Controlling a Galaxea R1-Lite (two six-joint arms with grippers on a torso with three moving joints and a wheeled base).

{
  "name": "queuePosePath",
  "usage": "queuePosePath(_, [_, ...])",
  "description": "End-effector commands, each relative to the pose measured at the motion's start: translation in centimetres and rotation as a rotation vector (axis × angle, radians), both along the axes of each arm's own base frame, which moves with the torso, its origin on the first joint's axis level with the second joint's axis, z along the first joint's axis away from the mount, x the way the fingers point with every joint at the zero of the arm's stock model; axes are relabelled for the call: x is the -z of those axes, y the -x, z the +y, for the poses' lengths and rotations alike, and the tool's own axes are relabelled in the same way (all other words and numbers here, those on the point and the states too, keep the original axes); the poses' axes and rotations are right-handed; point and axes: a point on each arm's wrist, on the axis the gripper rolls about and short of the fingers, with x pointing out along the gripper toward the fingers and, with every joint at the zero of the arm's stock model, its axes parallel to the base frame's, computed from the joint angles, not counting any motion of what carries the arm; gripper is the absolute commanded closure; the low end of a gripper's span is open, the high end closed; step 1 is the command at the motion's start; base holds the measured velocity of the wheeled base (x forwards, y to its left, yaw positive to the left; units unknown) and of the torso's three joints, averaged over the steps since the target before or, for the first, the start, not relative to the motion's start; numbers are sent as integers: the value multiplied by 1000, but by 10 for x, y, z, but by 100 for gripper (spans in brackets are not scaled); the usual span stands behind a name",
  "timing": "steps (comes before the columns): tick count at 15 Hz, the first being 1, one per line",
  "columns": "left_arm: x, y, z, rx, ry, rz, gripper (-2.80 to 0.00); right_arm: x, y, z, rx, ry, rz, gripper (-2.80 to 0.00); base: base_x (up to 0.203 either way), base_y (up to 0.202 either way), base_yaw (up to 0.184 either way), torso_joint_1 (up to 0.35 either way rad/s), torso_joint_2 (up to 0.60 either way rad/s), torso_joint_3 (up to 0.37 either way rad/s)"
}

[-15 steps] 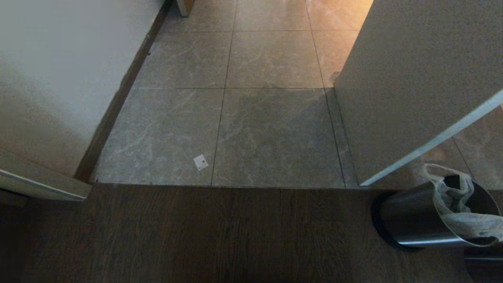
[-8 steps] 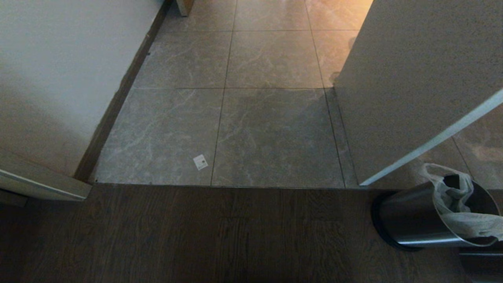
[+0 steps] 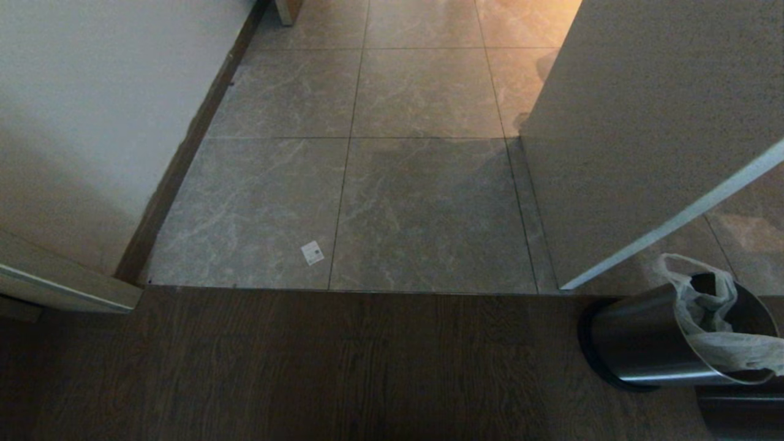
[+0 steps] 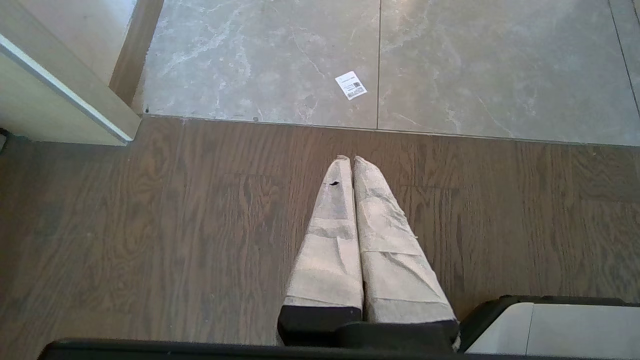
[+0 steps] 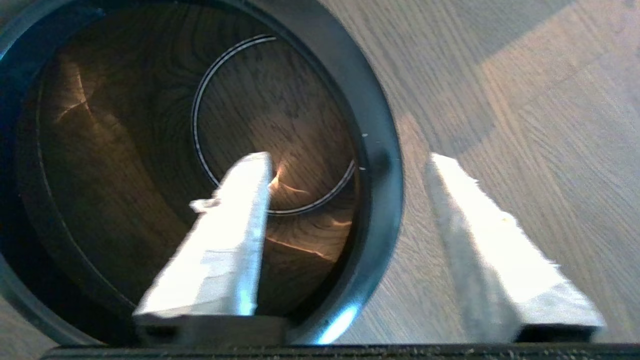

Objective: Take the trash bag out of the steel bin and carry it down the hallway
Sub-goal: Place the outer trash can on the ground, then pick up the trash bag

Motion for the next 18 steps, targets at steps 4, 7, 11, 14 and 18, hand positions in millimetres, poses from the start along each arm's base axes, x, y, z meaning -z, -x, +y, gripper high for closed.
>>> queuePosePath(4, [0, 0, 0, -1, 1, 0, 0, -23, 6, 12, -3, -23, -5, -280, 0, 0, 0, 0, 0, 0])
queuePosePath(7, [0, 0, 0, -1, 1, 1, 0, -68, 22, 33, 9, -28, 6, -280, 0, 0, 0, 0, 0, 0])
queuePosePath(11, [0, 0, 0, -1, 1, 0, 0, -146, 34, 86, -6, -15, 26, -280, 0, 0, 0, 0, 0, 0])
queuePosePath(14, [0, 0, 0, -1, 1, 0, 0, -180, 36, 129, -66, 25, 32, 0, 0, 0, 0, 0, 0, 0])
queuePosePath(18, [0, 0, 0, -1, 1, 0, 0, -212, 26, 172, -195, 130, 71, 0, 0, 0, 0, 0, 0, 0])
